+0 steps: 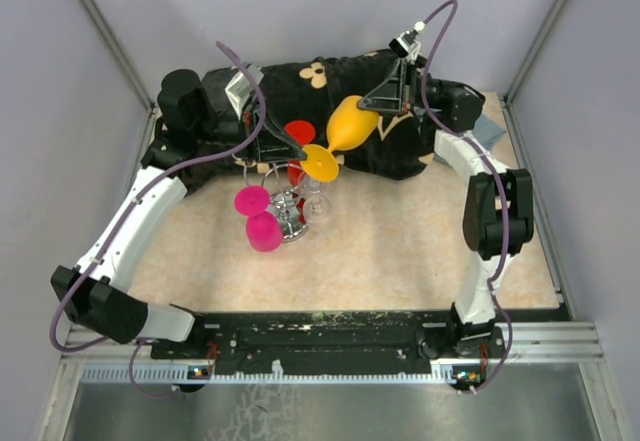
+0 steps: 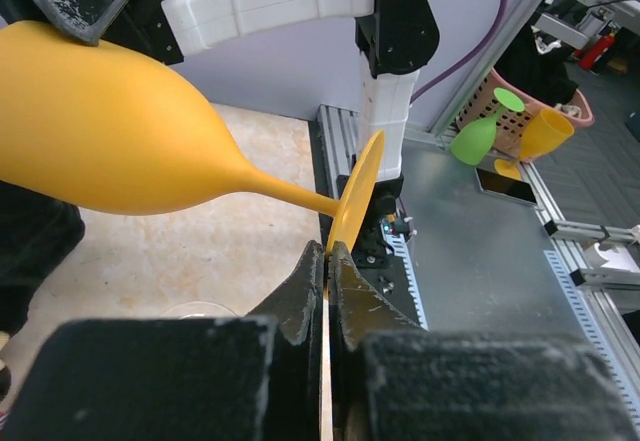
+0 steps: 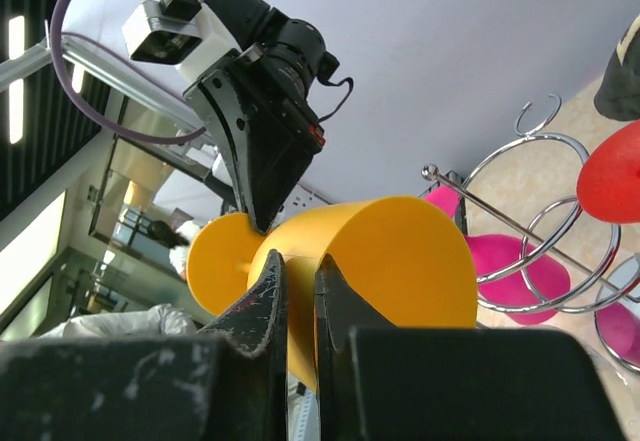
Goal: Take the wine glass off the wine glass rack
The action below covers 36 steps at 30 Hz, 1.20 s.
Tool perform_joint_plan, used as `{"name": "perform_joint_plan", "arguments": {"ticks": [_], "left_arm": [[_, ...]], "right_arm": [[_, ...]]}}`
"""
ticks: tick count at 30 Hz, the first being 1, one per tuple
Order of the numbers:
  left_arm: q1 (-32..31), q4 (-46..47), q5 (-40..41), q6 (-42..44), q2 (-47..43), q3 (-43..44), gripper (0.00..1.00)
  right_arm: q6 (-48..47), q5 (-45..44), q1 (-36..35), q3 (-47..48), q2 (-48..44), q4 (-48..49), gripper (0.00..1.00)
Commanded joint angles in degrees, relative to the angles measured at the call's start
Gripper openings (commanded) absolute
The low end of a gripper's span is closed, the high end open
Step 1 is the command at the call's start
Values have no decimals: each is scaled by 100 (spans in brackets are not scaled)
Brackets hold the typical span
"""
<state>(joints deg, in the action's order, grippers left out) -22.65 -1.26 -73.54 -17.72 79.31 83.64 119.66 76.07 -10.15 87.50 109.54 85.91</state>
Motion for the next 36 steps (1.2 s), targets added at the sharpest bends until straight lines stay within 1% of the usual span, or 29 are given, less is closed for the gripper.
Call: {"name": "perform_joint_plan", "arguments": {"ticks": [1,5,7,8,10,11,13,14,23,30,36], "left_arm": [[-77,523,664,441,193,-14,0],[-43,606,889,672,268,-4,1],[-10,602,983,791,335,52,10],[32,607,1008,797,384,94,19],[96,589,971,789,474,175,43],[125,576,951,794,506,186,52],[161,586,965,792,520,163,63],[163,598,991,793,510,136,67],[310,592,1332,960,354,23,90],[525,398,1799,1134,209,39,94],[635,311,1775,1140,52,-39,100]], "right_arm": [[268,167,-279,172,-353,1304,0],[249,190,-278,70,-489,1312,0],[230,191,-285,-3,-556,1313,0],[213,192,-286,-23,-597,1314,0],[194,176,-286,-35,-668,1311,0],[186,172,-281,-32,-701,1305,0],[174,131,-279,-8,-765,1304,0],[172,117,-279,14,-784,1298,0],[174,-127,-224,335,-889,1308,0],[221,-310,-100,673,-937,1305,0],[206,-488,289,591,-1009,1289,0]]}}
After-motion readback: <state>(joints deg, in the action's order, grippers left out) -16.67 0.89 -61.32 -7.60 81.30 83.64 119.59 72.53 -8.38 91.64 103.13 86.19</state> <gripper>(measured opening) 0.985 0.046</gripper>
